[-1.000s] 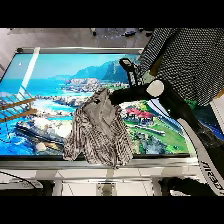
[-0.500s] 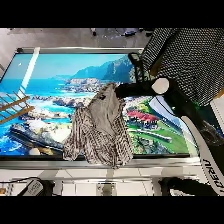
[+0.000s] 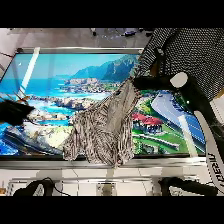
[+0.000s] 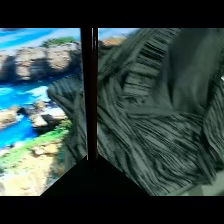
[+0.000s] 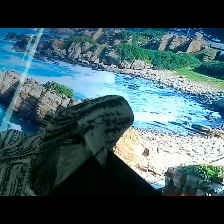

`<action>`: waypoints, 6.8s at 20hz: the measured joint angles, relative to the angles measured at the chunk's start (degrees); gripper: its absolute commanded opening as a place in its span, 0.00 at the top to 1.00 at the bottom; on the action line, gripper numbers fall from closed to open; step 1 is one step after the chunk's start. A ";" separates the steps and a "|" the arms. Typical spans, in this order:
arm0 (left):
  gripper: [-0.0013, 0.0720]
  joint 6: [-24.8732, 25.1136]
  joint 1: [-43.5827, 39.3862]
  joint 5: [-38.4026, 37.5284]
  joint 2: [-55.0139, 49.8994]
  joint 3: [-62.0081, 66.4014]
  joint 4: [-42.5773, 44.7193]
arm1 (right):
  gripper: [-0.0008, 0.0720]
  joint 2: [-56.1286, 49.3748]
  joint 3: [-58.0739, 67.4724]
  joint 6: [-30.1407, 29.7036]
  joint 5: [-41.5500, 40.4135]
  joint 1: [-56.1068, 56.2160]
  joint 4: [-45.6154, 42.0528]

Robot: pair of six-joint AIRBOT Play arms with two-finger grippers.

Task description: Fold the clothes and pants, and hang the long-sleeved shirts on hangers.

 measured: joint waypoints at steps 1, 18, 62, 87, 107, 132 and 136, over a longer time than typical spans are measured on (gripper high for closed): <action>0.95 -1.07 -3.02 1.62 0.13 0.00 -0.20 | 0.93 0.04 0.00 0.02 0.00 -0.39 0.00; 0.95 -7.74 -34.75 12.13 -20.15 -0.07 14.71 | 0.93 1.55 4.61 -3.67 7.93 -1.22 2.86; 0.95 29.70 -34.73 -25.70 -25.38 -0.98 -0.70 | 0.50 12.50 4.92 -56.54 19.10 8.94 -2.71; 0.42 -0.96 -34.32 -27.17 -3.10 -11.89 7.50 | 0.93 11.69 5.01 -30.80 6.40 5.95 -4.68; 0.36 12.96 -58.07 -87.01 -20.79 -27.47 -11.13 | 0.93 16.50 5.33 -26.91 6.32 5.77 7.19; 0.94 4.52 -40.61 -84.39 -15.17 -26.95 -8.35 | 0.93 16.31 5.33 -38.18 17.73 5.75 -9.09; 0.95 4.44 -36.22 -80.74 -9.62 -26.91 -7.89 | 0.93 15.10 5.05 -40.70 22.43 5.75 -11.28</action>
